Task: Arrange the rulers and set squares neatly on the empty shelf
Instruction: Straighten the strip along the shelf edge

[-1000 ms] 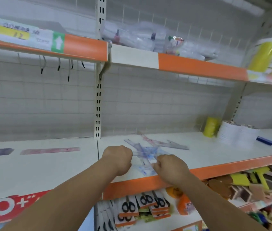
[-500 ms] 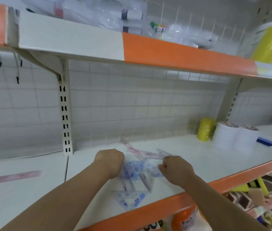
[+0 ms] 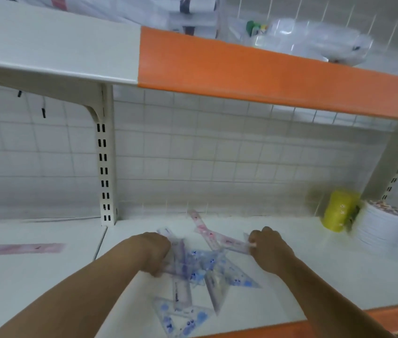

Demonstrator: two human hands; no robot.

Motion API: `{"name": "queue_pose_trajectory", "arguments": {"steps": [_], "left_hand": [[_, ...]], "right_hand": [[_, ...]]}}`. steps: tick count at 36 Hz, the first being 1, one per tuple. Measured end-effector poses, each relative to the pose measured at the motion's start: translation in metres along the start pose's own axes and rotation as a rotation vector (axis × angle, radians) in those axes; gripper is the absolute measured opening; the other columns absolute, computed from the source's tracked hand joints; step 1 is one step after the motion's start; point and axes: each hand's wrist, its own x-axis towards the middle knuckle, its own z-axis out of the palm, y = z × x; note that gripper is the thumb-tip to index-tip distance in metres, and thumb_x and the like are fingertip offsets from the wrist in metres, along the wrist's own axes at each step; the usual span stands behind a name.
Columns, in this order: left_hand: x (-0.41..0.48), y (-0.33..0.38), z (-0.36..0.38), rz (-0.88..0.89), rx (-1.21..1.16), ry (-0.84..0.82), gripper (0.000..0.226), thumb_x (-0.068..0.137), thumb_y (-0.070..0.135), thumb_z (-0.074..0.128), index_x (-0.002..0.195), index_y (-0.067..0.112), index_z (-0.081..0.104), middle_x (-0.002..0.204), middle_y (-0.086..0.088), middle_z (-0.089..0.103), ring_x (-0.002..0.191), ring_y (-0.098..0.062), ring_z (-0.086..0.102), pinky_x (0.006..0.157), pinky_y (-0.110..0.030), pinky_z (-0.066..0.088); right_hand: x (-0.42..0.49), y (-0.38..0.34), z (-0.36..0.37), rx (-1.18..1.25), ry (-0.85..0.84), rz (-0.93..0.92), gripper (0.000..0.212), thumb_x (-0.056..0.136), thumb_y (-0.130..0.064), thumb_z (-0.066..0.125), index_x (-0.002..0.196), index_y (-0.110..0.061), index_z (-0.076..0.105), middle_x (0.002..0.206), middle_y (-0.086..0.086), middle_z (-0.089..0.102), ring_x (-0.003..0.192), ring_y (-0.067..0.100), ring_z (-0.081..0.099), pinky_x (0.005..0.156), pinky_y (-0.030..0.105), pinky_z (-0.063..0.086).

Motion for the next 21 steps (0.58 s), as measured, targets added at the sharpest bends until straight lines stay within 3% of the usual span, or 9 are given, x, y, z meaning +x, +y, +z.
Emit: {"name": "queue_pose_trajectory", "arguments": {"steps": [6,9,13,16,19,21], "left_hand": [[-0.004,0.001,0.008,-0.052,-0.08,0.056,0.042,0.093,0.031,0.059,0.128,0.009,0.049,0.129,-0.009,0.052,0.116,-0.024,0.052,0.087,-0.028,0.039],[-0.007,0.001,0.008,-0.067,-0.108,0.079,0.034,0.094,0.028,0.056,0.123,0.01,0.051,0.126,-0.009,0.055,0.106,-0.022,0.054,0.082,-0.027,0.039],[-0.011,0.002,0.005,-0.066,-0.098,0.108,0.024,0.096,0.017,0.046,0.118,0.008,0.054,0.124,-0.011,0.055,0.106,-0.025,0.055,0.081,-0.03,0.04],[-0.013,0.003,0.006,-0.056,-0.113,0.128,0.023,0.096,0.013,0.042,0.114,0.009,0.057,0.117,-0.009,0.056,0.09,-0.018,0.046,0.073,-0.025,0.034],[-0.013,0.003,0.007,-0.042,-0.149,0.139,0.024,0.097,0.016,0.041,0.113,0.009,0.058,0.105,-0.006,0.053,0.087,-0.017,0.043,0.068,-0.024,0.033],[-0.013,0.003,0.005,-0.037,-0.183,0.142,0.025,0.098,0.018,0.041,0.116,0.012,0.057,0.11,-0.006,0.055,0.091,-0.018,0.046,0.073,-0.025,0.035]], "right_hand": [[0.019,0.0,0.006,-0.015,-0.039,-0.087,0.033,0.096,-0.031,0.044,0.126,-0.019,0.051,0.123,0.005,0.046,0.117,0.022,0.042,0.092,0.033,0.044],[0.023,0.0,0.008,-0.058,-0.091,-0.113,0.032,0.097,-0.031,0.043,0.124,-0.018,0.053,0.123,0.006,0.047,0.117,0.023,0.042,0.092,0.033,0.044],[0.027,0.0,0.009,-0.063,-0.098,-0.129,0.029,0.096,-0.031,0.043,0.119,-0.015,0.054,0.119,0.007,0.048,0.114,0.024,0.045,0.09,0.033,0.043],[0.028,0.0,0.008,-0.066,-0.093,-0.136,0.028,0.095,-0.033,0.045,0.115,-0.015,0.053,0.116,0.006,0.049,0.111,0.023,0.047,0.086,0.032,0.042],[0.028,0.0,0.008,-0.091,-0.068,-0.162,0.015,0.095,-0.027,0.043,0.103,-0.017,0.052,0.106,0.004,0.051,0.104,0.022,0.049,0.078,0.031,0.039],[0.028,-0.001,0.006,-0.104,-0.049,-0.172,0.005,0.094,-0.021,0.042,0.092,-0.019,0.046,0.097,0.002,0.052,0.094,0.021,0.05,0.073,0.029,0.038]]}}
